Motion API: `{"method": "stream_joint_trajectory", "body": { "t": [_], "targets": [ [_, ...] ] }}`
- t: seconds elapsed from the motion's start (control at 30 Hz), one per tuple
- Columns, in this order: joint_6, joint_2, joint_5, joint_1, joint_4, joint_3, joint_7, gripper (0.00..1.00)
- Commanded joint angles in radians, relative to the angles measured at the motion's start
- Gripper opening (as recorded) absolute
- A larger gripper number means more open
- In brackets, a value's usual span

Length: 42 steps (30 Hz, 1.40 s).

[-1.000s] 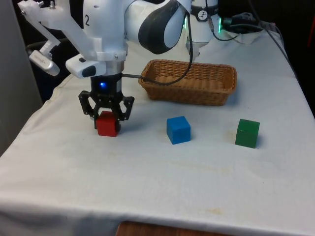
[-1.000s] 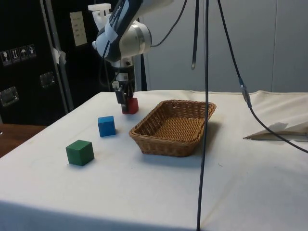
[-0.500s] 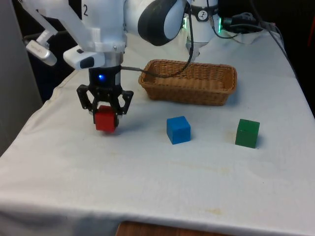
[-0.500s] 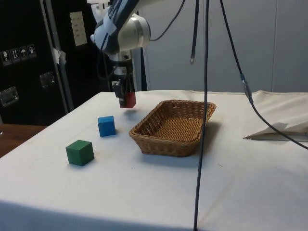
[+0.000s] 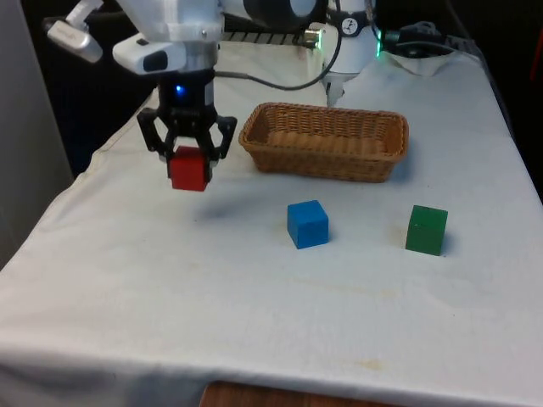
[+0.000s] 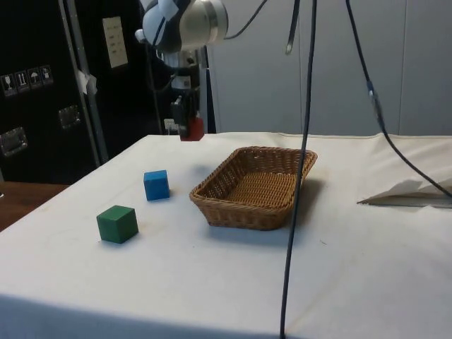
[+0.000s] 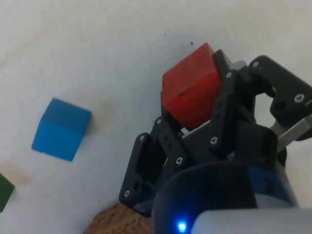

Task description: Pick up exactly two blocks and place them into the basket.

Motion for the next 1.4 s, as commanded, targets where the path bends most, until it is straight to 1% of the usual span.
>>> {"method": "stream_joint_trajectory", "body": {
  "t": [0.0, 0.1, 0.13, 0.17, 0.2, 0.33, 0.37, 0.4, 0.43, 0.53, 0.6, 0.63, 0.67, 0.8, 0.83, 0.9, 0.93, 0.97, 1.2, 1.23, 1.27, 1.37],
  "targets": [
    [-0.002, -0.014, -0.012, 0.011, -0.014, -0.010, 0.002, 0.01],
    [-0.008, -0.053, -0.035, 0.018, -0.041, -0.012, 0.004, 0.01],
    [-0.005, -0.037, -0.022, 0.006, -0.027, -0.001, 0.000, 0.01],
    [-0.010, -0.065, -0.042, 0.021, -0.050, -0.013, 0.005, 0.01],
    [-0.014, -0.090, -0.057, 0.025, -0.066, -0.013, 0.006, 0.01],
    [-0.027, -0.138, -0.089, 0.032, -0.095, -0.014, 0.013, 0.01],
    [-0.033, -0.163, -0.105, 0.035, -0.110, -0.014, 0.016, 0.01],
    [-0.030, -0.151, -0.091, 0.022, -0.099, -0.002, 0.009, 0.01],
    [-0.036, -0.176, -0.113, 0.037, -0.118, -0.015, 0.018, 0.01],
    [-0.046, -0.214, -0.136, 0.042, -0.141, -0.015, 0.023, 0.01],
    [-0.051, -0.241, -0.154, 0.044, -0.157, -0.015, 0.028, 0.01],
    [-0.051, -0.231, -0.140, 0.032, -0.147, -0.002, 0.020, 0.01],
    [-0.058, -0.269, -0.172, 0.046, -0.175, -0.015, 0.033, 0.01],
    [-0.070, -0.325, -0.207, 0.050, -0.209, -0.014, 0.045, 0.01],
    [-0.075, -0.350, -0.223, 0.051, -0.225, -0.013, 0.053, 0.01],
    [-0.082, -0.375, -0.241, 0.054, -0.240, -0.011, 0.064, 0.01],
    [-0.083, -0.372, -0.229, 0.044, -0.236, -0.001, 0.053, 0.01],
    [-0.085, -0.387, -0.249, 0.055, -0.247, -0.009, 0.069, 0.01],
    [-0.109, -0.470, -0.304, 0.065, -0.303, -0.005, 0.108, 0.01],
    [-0.110, -0.457, -0.285, 0.056, -0.292, 0.002, 0.092, 0.01],
    [-0.111, -0.478, -0.309, 0.065, -0.309, -0.004, 0.112, 0.01],
    [-0.117, -0.499, -0.321, 0.065, -0.327, -0.002, 0.126, 0.01]
  ]
}}
